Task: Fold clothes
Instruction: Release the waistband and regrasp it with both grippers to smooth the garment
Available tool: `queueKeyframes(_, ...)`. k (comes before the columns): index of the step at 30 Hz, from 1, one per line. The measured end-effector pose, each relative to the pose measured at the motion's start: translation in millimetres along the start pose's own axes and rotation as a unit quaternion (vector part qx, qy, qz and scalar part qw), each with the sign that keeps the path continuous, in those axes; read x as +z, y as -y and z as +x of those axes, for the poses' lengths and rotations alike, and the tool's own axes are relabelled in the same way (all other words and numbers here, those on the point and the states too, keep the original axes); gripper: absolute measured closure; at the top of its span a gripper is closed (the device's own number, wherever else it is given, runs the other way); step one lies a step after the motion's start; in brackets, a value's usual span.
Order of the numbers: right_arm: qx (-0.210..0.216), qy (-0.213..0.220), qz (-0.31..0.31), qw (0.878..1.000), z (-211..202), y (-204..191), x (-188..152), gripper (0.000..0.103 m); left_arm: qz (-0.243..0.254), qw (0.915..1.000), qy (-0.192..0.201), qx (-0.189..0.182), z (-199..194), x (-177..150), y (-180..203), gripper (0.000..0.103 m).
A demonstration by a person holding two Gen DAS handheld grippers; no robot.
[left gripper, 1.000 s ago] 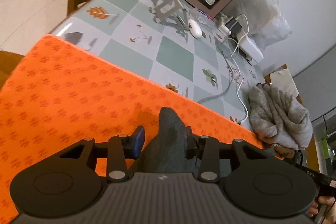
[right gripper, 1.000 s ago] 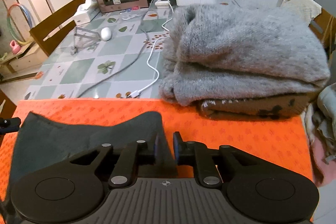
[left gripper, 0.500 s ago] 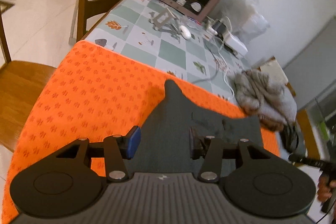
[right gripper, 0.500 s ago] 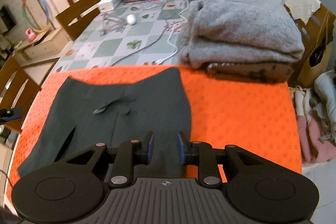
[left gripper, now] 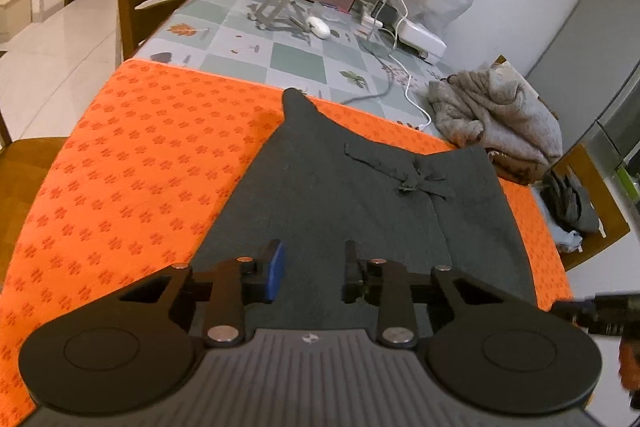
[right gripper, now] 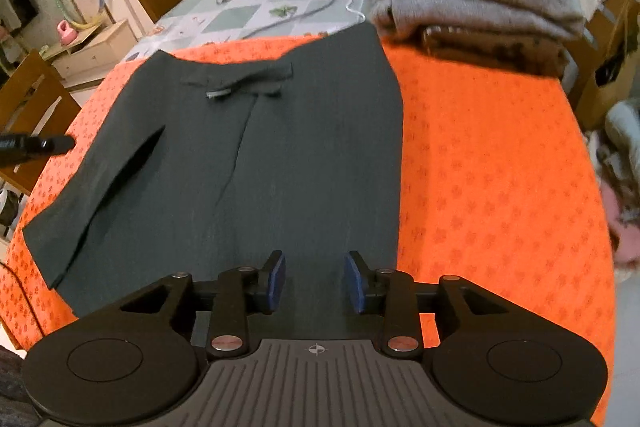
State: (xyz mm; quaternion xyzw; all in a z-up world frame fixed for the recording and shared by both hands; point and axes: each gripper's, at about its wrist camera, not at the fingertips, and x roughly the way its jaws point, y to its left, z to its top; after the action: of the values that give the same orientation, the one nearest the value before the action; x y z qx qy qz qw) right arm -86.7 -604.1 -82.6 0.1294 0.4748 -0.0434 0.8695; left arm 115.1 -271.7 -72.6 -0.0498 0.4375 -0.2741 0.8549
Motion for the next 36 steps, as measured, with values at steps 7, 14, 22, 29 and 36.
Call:
queueKeyframes(7, -0.001, -0.008, 0.031, 0.999, 5, -2, -18, 0.064, 0.024, 0.9997, -0.008, 0.004, 44, 28, 19, 0.071)
queueKeyframes(14, -0.006, -0.002, 0.040, 0.999, 2, -2, -16, 0.063, 0.018, 0.9972, -0.064, 0.035, 102, 49, 10, 0.072)
queueKeyframes(22, -0.010, 0.012, 0.045, 0.999, 0, 9, 7, 0.063, -0.003, 0.9992, -0.040, 0.009, 94, 59, -1, 0.072)
queueKeyframes(29, -0.012, 0.024, 0.042, 0.999, 5, 20, 41, 0.063, -0.010, 0.9998, -0.015, -0.006, 102, 79, -7, 0.085)
queueKeyframes(36, -0.012, 0.034, 0.025, 0.999, 16, 29, 79, 0.062, -0.010, 0.9987, -0.040, 0.028, 128, 87, -9, 0.095)
